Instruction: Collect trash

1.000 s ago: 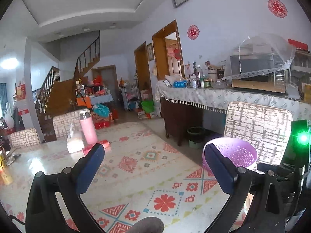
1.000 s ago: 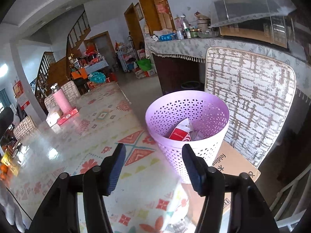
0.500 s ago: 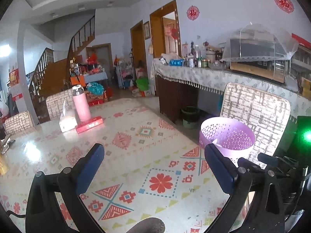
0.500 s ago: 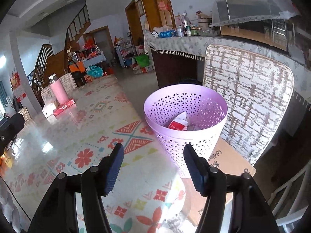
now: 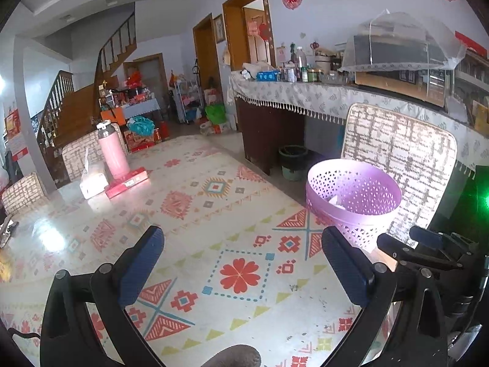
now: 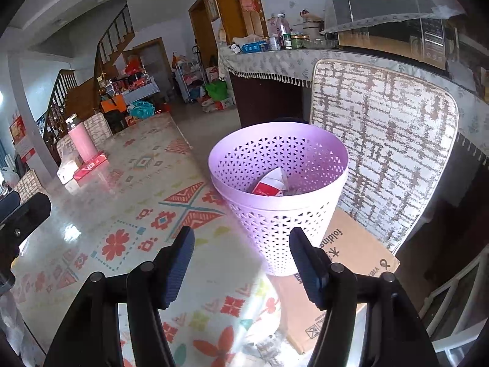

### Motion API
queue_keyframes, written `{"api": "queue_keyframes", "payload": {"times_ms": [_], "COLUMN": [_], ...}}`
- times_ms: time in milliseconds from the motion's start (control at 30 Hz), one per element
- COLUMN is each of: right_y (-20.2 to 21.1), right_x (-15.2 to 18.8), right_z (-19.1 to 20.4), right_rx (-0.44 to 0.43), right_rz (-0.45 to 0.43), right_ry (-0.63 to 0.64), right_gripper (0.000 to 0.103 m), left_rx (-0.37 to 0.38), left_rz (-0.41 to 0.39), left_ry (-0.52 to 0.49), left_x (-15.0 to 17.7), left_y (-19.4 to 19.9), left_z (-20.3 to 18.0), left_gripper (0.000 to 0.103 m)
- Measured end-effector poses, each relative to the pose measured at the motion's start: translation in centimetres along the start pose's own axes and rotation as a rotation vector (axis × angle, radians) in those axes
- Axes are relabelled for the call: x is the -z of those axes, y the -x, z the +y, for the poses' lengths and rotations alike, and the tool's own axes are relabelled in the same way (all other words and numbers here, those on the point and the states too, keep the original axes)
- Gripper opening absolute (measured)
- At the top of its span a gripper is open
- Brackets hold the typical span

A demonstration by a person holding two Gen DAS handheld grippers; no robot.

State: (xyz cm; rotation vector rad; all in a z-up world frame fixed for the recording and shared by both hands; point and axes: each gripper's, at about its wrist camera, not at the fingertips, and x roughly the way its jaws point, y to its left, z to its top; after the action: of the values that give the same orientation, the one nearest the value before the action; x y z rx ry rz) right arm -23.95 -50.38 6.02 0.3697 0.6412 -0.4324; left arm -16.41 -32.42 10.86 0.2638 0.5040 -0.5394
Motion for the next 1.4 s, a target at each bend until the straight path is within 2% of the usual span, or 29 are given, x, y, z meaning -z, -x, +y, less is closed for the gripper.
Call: {"api": "queue_keyframes", "payload": {"times_ms": [467,1400], "right_y": [0.6,-0.1], "right_x": [0.2,0.6], "right_z": [-1.1,-2.9], "right_rx": [0.035,0.036], "right_rz": [-0.032,-0.008], "right_ry": [0.003,-0.042], "right_gripper": [0.070,0.071], "left_rx": [0.022,0.028], "left_rz": [0.039,0.086], "left_ry": [-0.016,-0.028], "left_x": [0.0,0.4], "left_y": [-1.2,-2.7], "left_z": [-1.4,-2.7], "left_gripper": [0.102,0.102]}}
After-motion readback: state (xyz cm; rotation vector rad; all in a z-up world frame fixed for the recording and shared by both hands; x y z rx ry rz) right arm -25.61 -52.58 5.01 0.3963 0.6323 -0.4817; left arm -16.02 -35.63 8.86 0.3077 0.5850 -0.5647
